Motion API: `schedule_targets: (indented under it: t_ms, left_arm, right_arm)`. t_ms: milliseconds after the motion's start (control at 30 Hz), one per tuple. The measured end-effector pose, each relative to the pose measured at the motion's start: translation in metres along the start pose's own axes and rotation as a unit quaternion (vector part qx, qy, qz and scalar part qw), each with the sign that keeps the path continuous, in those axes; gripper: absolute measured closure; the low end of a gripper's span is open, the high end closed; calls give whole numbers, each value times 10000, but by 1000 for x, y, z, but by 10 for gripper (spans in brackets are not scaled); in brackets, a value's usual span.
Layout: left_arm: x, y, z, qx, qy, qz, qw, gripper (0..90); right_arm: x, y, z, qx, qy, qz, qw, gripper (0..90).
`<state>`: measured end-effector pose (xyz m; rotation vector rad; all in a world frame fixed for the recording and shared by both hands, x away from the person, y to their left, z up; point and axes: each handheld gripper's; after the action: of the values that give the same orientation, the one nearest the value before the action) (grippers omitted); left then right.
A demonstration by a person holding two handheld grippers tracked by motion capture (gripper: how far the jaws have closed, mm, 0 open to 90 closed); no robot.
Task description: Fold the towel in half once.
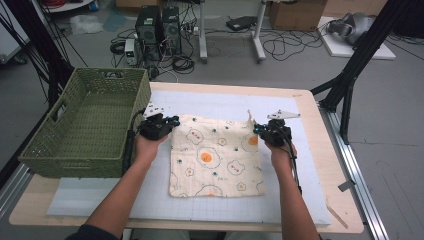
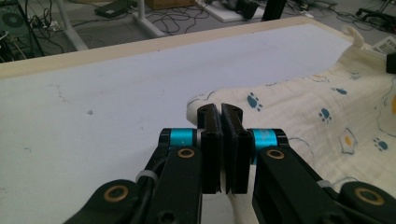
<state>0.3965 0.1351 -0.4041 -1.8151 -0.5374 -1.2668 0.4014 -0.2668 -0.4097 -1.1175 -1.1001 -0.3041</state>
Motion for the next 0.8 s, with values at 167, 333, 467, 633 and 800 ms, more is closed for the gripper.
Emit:
schedule_targets:
  t_ms: [167,333,467,633,800]
  left_arm:
    - [-7,-14,-7,-52,117,-49,9999,860]
    - [-11,-28,-13,-167,198,-75,9996,858]
    - [-19,-37,-19,-255,243,-54,9994,858]
    - [-29,-46,-24,-375,341,28,9987,854]
    - [-40,-52,-30,-471,395,95,9981,851]
  right_arm:
    - [2,-14,6,98,-99,-71,9999,874]
    - [-8,-26,14,167,-243,-166,9994,874]
    - [-21,-36,20,238,-236,-169,9993,874]
    - [-38,-47,25,262,-188,-175,9993,874]
    - [-49,-53,31,301,-212,-122,9992,873]
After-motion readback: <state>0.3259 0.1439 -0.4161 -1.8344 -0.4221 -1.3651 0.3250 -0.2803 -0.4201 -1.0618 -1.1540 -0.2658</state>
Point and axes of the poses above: each handheld gripper's, and its own axes: y roughly forward along the jaws, x roughly out of its top, z roughly to its left, and after that the axes turned 2 degrees about -y, right-handed
